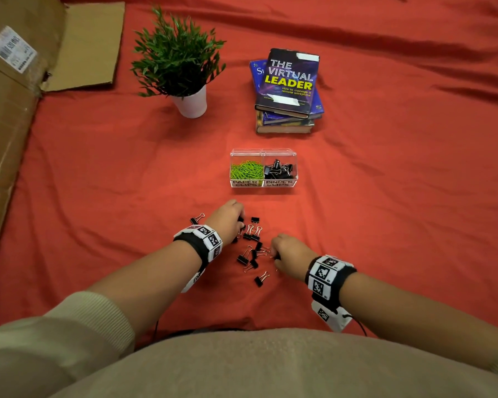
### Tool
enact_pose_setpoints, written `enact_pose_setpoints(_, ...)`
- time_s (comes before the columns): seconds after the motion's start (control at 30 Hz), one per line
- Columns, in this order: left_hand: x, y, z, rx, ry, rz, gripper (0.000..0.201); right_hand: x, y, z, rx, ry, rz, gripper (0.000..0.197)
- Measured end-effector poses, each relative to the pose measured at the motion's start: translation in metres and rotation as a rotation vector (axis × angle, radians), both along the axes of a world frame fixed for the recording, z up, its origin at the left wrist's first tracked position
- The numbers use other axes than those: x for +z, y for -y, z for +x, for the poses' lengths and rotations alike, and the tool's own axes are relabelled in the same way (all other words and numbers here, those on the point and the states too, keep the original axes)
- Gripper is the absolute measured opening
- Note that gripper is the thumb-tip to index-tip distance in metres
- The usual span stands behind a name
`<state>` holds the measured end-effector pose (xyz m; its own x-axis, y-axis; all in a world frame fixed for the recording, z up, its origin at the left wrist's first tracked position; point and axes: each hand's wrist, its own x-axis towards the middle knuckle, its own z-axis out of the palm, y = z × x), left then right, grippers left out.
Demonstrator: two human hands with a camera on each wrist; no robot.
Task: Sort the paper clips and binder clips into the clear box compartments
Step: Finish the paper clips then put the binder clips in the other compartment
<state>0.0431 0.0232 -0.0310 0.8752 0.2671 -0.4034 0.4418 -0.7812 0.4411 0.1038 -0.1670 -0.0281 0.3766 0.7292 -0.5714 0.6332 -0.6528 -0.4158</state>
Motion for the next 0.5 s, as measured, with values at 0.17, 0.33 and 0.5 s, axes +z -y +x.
enact_pose_setpoints(0.17, -0.002, 0.000, -0.006, 0.021, -0.050, 0.057, 0.027, 0.001, -0.003, 0.016, -0.181, -0.033, -0.019, 0.011)
enact_pose_setpoints(0.33, 0.001, -0.002, -0.010, 0.042, -0.084, 0.025, 0.025, 0.020, -0.017, 0.056, -0.330, -0.005, 0.058, 0.013)
enact_pose_setpoints(0.5, 0.008, -0.005, -0.007, 0.119, -0.029, -0.067, 0.023, 0.050, -0.057, 0.117, -0.560, 0.029, 0.318, 0.008)
